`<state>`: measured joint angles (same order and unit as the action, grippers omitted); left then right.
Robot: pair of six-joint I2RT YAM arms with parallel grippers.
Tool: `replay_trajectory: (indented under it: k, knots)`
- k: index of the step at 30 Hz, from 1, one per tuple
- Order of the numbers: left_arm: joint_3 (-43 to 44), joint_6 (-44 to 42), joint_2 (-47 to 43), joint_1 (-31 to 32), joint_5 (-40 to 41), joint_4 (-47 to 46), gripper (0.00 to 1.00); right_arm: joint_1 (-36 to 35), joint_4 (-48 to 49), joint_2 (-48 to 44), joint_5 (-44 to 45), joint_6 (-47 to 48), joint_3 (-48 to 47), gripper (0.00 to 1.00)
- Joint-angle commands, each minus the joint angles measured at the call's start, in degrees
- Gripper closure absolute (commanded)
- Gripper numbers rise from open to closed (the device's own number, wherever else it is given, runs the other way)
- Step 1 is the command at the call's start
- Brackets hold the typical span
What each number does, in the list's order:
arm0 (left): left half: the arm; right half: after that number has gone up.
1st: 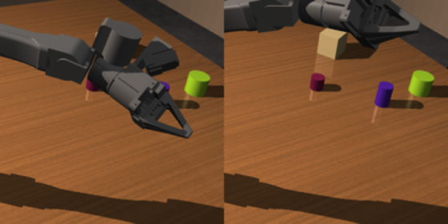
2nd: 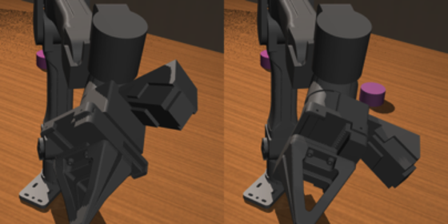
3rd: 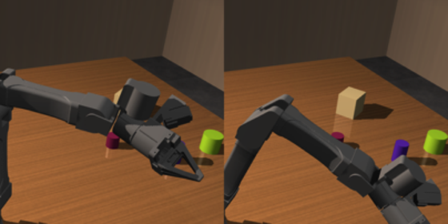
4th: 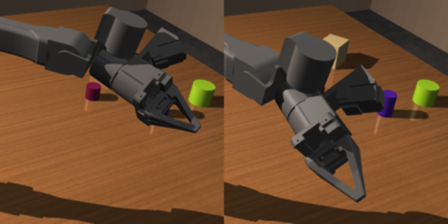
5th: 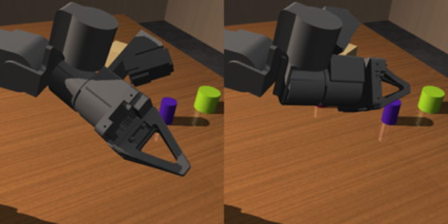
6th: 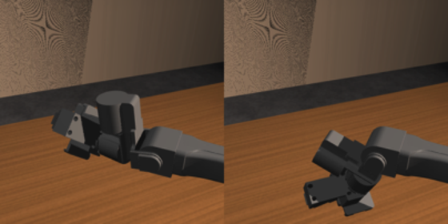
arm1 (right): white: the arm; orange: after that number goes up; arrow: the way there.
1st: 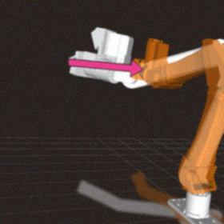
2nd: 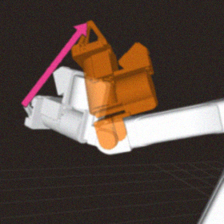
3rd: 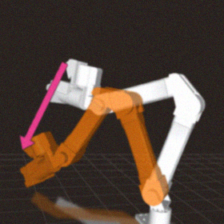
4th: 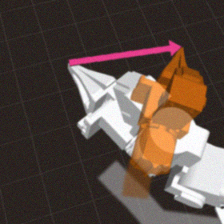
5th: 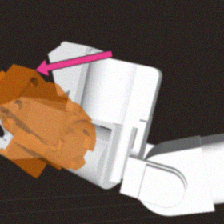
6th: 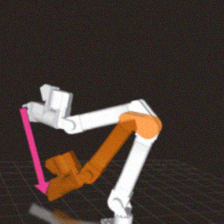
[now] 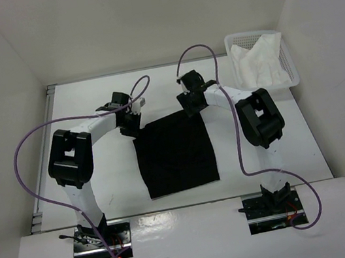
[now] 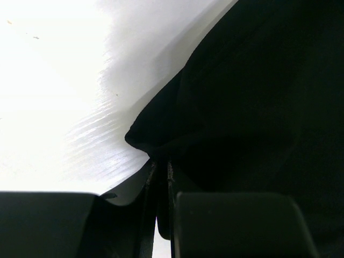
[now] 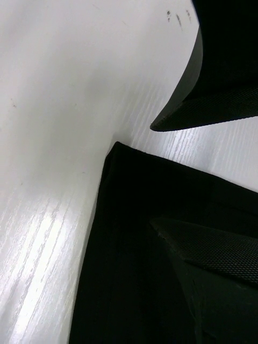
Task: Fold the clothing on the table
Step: Fold the skirt
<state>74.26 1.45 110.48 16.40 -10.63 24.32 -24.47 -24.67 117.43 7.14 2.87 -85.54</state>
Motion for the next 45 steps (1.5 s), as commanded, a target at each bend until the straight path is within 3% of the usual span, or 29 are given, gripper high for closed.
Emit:
replay_trajectory:
  k: [1, 7, 18, 35, 39, 40, 42, 43, 45]
  knots:
    - [-0.34, -1.19, -1.93, 0.38, -0.27, -0.41, 0.84, 1.0, 2.78, 1.84, -0.81, 0.2, -2.79, 0.3]
    - [-0.34, -1.72, -1.93, 0.91, -0.27, -0.41, 0.84, 2.14, 2.78, 2.89, -3.0, 0.2, -3.41, 0.36]
    - [-0.34, -2.24, -1.93, 0.91, -0.79, 0.11, 0.84, 5.83, 3.92, 3.51, -8.0, 0.2, -4.02, 0.37]
    - [1.76, -2.77, 0.27, 1.97, -1.85, 0.65, 0.84, 5.84, 1.02, 5.18, -17.95, 2.31, -4.55, 0.42]
    - [1.77, -2.77, 0.27, 1.97, -1.85, 0.65, 0.84, 5.31, 1.02, 5.7, -18.47, 2.84, -4.55, 0.52]
    - [1.77, -2.77, 0.79, 1.97, -1.85, 0.65, 0.84, 5.31, 1.02, 5.71, -18.47, 2.84, -4.55, 0.64]
    - [2.29, -2.77, 0.79, 1.97, -2.37, 0.65, 0.84, 5.31, 1.02, 5.71, -18.47, 2.84, -4.55, 0.76]
    - [2.29, -3.29, 0.79, 1.97, -2.37, 0.65, 0.84, 5.31, 1.02, 5.71, -17.87, 2.84, -4.55, 0.87]
    - [2.99, -3.82, 0.79, 1.97, -2.37, 0.65, 0.84, 5.31, 1.02, 5.71, -17.16, 2.84, -5.08, 0.96]
